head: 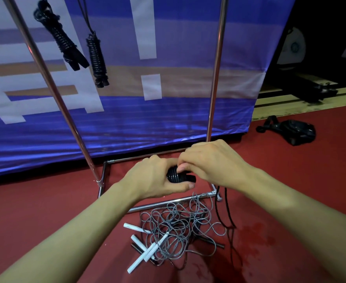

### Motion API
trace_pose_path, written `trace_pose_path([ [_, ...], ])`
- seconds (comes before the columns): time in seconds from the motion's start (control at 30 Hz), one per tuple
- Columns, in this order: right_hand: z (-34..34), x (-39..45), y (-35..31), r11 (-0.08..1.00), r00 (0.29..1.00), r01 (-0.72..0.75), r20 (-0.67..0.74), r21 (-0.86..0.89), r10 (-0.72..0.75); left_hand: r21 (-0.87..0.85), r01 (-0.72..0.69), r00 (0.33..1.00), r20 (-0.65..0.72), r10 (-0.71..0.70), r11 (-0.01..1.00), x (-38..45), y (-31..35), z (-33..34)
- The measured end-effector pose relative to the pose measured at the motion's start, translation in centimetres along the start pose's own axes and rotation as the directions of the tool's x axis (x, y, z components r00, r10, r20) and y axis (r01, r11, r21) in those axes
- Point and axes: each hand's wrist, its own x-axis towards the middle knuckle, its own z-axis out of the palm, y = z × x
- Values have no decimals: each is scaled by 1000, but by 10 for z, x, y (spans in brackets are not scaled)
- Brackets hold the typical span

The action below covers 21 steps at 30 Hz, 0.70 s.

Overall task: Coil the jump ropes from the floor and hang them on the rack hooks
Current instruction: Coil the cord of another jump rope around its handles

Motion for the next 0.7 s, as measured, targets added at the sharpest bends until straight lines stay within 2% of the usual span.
trace_pose_path([
  [0.1,0,1,-4,998,999,-33,38,54,31,-1,-19,998,55,19,1000,0,3,3],
  [0.27,1,-1,10,977,986,-149,103,152,134,-26,-55,998,12,55,998,-1,-1,5],
  [0.33,3,-3,16,950,969,-221,162,222,187,-42,-88,995,46,90,995,-2,0,3],
  [0.43,4,-3,23,801,913,-350,367,486,176,-100,-156,975,144,169,983,-6,6,-2],
  [0.53,6,-5,29,661,863,-426,496,618,92,-202,-161,960,195,201,966,-9,15,-8],
  [0.63,8,-6,29,504,824,-525,558,686,98,-304,-142,958,198,208,942,-11,18,-17],
  [0.7,7,-9,33,457,827,-540,547,707,131,-339,-139,959,187,211,931,-13,18,-22],
])
